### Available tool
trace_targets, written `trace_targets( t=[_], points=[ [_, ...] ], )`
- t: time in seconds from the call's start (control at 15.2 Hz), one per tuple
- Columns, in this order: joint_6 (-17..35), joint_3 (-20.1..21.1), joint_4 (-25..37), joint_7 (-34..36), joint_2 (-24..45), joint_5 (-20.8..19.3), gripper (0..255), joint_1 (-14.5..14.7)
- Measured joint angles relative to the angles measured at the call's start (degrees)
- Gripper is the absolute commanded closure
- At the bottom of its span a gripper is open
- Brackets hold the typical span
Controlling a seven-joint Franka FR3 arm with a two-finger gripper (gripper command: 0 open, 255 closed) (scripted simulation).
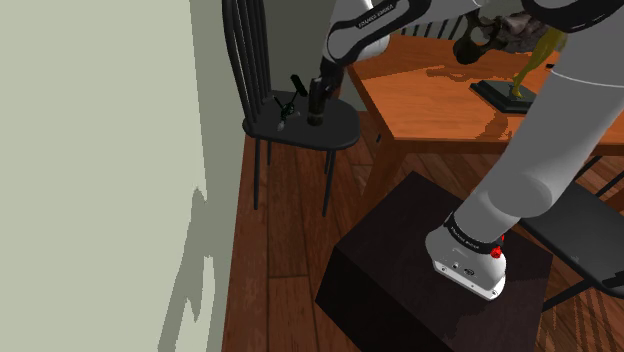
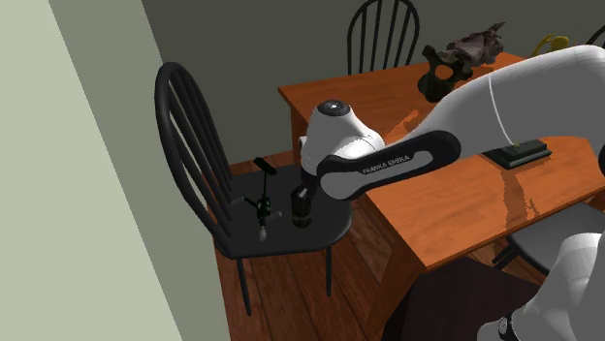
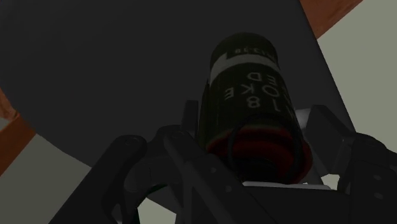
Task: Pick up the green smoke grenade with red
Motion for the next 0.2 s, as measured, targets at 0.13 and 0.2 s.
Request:
trace_targets(
  t=[0.13, 0.2],
  points=[
    [-1.5, 0.0, 0.6, 0.1, -0.9, -0.1, 255, 0.1],
    [-1.9, 0.0, 0.8, 0.0, -1.1, -0.1, 255, 0.0]
  ],
)
